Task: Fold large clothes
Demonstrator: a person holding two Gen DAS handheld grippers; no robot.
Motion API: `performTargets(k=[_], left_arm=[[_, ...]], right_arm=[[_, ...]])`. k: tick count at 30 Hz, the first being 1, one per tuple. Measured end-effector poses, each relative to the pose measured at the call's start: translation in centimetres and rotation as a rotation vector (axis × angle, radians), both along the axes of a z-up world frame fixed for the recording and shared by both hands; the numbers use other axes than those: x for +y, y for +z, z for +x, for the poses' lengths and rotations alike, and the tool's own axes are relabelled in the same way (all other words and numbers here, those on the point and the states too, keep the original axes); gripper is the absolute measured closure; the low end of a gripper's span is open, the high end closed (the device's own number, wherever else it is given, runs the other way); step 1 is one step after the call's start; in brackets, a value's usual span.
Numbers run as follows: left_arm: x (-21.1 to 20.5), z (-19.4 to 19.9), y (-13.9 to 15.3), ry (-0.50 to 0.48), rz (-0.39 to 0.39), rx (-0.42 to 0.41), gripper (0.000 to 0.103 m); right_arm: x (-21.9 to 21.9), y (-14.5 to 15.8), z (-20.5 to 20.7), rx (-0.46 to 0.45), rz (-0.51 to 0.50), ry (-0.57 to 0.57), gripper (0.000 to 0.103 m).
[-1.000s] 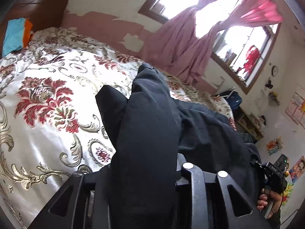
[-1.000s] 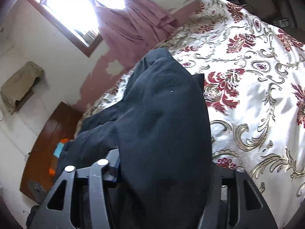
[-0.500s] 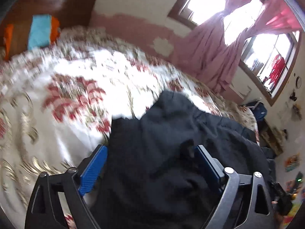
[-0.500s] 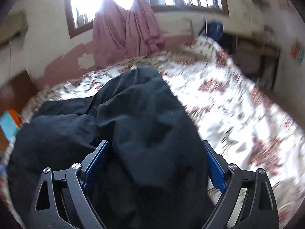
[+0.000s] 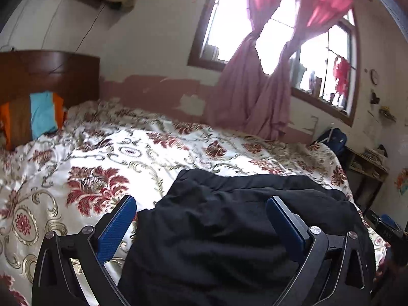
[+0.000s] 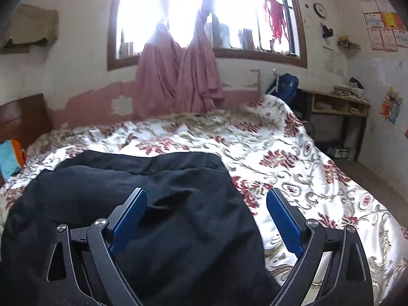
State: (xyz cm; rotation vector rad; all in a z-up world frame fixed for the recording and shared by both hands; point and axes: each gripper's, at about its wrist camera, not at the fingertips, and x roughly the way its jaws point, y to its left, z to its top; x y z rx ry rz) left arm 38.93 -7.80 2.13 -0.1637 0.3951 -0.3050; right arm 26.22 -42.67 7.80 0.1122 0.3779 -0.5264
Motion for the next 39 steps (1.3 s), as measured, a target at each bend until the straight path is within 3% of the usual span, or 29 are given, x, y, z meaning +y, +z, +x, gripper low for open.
performTargets(k=[15, 24, 39], left_arm=[[-2.7, -5.3, 2.5, -0.078, 0.046, -0.108, 0.000], [-4.3, -11.0, 3.7, -0.127, 0.113, -0.144, 0.000], [-3.2, -20.4, 5.9, -0.148, 0.133, -0.155, 0.000]], right_arm=[[5.5, 1.0, -4.4, -0.162, -0.095, 0.102, 0.005], [8.6, 2.7, -8.5, -0.187, -0.091, 0.186, 0.004], [10.7, 5.0, -16.7, -0.204, -0.067, 0.253, 0.004]])
